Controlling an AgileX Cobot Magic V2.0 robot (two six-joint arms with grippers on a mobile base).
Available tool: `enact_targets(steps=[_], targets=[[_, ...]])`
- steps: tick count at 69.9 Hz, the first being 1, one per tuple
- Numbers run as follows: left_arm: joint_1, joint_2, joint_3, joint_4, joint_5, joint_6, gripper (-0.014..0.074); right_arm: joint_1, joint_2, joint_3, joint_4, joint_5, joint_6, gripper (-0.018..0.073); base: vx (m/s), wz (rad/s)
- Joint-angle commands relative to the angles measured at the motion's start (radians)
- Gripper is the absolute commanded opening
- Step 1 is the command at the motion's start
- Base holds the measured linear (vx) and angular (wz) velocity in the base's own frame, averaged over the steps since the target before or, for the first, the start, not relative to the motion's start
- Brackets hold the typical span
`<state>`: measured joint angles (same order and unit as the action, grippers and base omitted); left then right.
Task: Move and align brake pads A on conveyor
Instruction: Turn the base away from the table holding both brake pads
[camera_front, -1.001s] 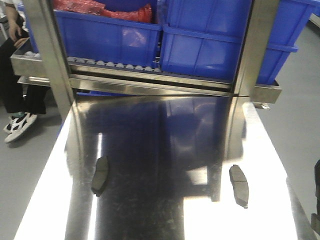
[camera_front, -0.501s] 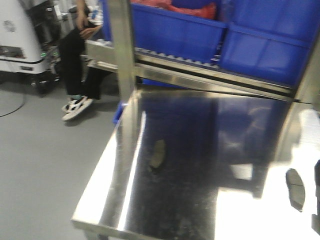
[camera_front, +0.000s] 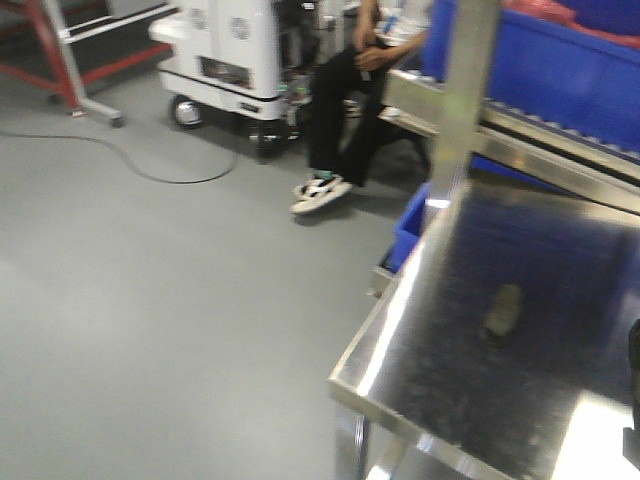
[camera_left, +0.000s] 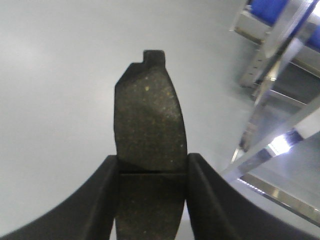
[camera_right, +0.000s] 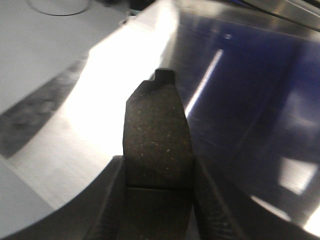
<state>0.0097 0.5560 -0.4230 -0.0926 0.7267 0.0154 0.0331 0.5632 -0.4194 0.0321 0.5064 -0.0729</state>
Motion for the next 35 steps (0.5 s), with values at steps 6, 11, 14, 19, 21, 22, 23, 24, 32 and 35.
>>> enact_targets(steps=[6,11,14,19,21,22,23,24,32,35], targets=[[-0.006,-0.002,-0.029,-0.011,-0.073,0.0,0.0129,-0.004,-0.001,-0.032,0.0,-0.083,-0.007,0.0114,-0.09,0.73],[-0.006,-0.002,-0.029,-0.011,-0.073,0.0,0.0129,-0.004,-0.001,-0.032,0.0,-0.083,-0.007,0.0114,-0.09,0.71],[-0.006,-0.002,-0.029,-0.011,-0.073,0.0,0.0129,-0.004,-0.001,-0.032,0.0,-0.083,-0.007,0.0114,-0.08,0.69],[-0.006,-0.002,-0.029,-0.011,-0.073,0.0,0.0129,-0.004,-0.001,-0.032,0.0,-0.083,-0.007,0.0114,-0.07,0.67],[-0.006,-0.002,-0.029,-0.011,-0.073,0.0,0.0129,-0.004,-0.001,-0.032,0.0,-0.083,-0.007,0.0114,-0.07,0.65],[-0.006,-0.002,-0.029,-0.011,-0.073,0.0,0.0129,-0.004,-0.001,-0.032,0.0,-0.083,-0.007,0.0114,-0.07,0.63],[-0.006,-0.002,-0.029,-0.011,-0.073,0.0,0.0129,-0.004,-0.001,-0.032,0.0,-0.083,-0.007,0.0114,-0.07,0.63],[-0.006,-0.002,-0.029,-0.011,-0.073,0.0,0.0129,-0.004,-0.001,-0.032,0.0,-0.083,-0.007,0.0114,-0.06,0.62],[-0.006,-0.002,-0.029,-0.011,-0.073,0.0,0.0129,-0.004,-0.001,-0.032,0.0,-0.083,-0.007,0.0114,-0.05,0.59],[-0.006,-0.002,-0.029,-0.011,-0.073,0.0,0.0129,-0.004,-0.001,-0.032,0.0,-0.083,-0.007,0.0114,-0.04,0.56]])
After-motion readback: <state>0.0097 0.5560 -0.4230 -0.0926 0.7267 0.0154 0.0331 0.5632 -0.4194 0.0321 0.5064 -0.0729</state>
